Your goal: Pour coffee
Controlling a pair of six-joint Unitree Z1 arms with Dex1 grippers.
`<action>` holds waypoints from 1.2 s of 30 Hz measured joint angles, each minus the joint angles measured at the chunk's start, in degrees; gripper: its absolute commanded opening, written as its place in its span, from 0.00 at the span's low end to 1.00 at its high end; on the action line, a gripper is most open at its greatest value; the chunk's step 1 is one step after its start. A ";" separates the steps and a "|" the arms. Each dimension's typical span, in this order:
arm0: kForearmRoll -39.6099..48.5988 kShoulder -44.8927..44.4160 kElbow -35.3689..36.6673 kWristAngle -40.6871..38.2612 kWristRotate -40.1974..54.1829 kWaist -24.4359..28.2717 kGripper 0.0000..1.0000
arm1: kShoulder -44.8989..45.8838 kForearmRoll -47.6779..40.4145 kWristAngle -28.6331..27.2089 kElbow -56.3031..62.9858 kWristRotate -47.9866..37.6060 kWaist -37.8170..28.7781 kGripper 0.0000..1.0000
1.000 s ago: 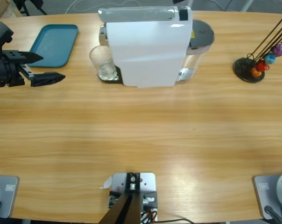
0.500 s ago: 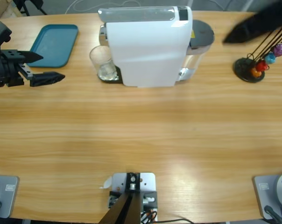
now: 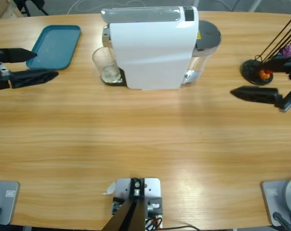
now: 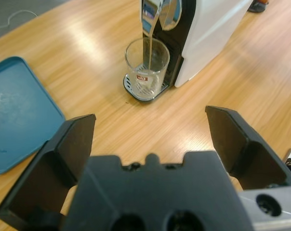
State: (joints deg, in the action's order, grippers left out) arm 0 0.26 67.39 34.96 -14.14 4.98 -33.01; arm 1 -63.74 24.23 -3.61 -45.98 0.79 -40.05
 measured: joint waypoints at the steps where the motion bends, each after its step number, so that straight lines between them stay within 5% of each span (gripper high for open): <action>1: 0.16 -0.80 -0.19 0.03 -0.12 0.00 1.00 | 0.81 -0.34 -0.27 -0.01 1.04 0.00 1.00; 9: 1.03 -7.36 -5.73 -0.06 -4.36 -0.06 1.00 | 4.20 -6.53 -1.57 3.47 2.14 0.05 1.00; 20: 12.61 -9.78 -2.00 -0.64 -0.93 -2.14 1.00 | 4.24 -6.78 -1.60 4.40 1.11 0.17 1.00; 36: 0.26 -6.80 -5.27 -4.24 4.87 -1.52 1.00 | 4.24 -6.78 -1.80 5.53 -0.69 0.17 1.00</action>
State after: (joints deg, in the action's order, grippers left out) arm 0 0.52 60.59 29.69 -18.38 9.85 -34.52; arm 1 -59.49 17.45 -5.41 -40.44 0.10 -39.87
